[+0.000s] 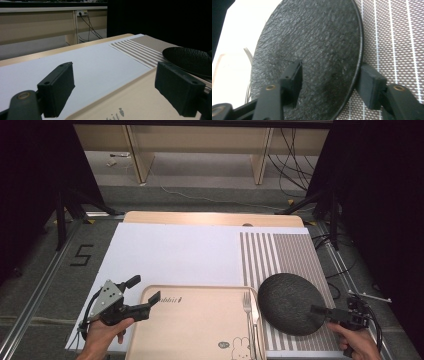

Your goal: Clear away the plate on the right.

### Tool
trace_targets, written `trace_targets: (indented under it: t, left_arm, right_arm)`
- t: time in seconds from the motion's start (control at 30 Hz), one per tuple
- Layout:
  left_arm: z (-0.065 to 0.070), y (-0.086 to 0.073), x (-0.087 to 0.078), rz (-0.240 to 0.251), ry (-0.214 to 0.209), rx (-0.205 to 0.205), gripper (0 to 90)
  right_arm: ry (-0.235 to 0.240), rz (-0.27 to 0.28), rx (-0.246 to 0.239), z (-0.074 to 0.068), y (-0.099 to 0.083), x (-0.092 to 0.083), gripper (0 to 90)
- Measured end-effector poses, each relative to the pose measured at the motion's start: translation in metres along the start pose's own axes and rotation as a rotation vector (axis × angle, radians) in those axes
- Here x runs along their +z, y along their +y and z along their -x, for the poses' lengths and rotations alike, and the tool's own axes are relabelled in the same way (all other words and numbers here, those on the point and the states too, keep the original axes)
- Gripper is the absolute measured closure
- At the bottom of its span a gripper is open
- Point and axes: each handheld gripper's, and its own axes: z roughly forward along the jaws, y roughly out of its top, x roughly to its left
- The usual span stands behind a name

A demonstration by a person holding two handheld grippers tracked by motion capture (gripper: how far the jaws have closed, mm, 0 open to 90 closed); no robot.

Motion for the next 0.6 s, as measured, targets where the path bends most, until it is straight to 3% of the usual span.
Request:
trace_targets:
  t: [0.3,0.6]
  left_arm:
    - [-0.0008,0.0002,-0.0002,0.001,0.001,0.000,15.6]
    - [-0.0005,0.0000,0.0003,-0.001,-0.001,0.001,15.6]
  right_arm:
    - [0.032,0.010,0.056,0.0059,-0.0011,-0.0006,49.2]
    - [0.054,0.014,0.082,0.0098,-0.0010,0.0001,51.6]
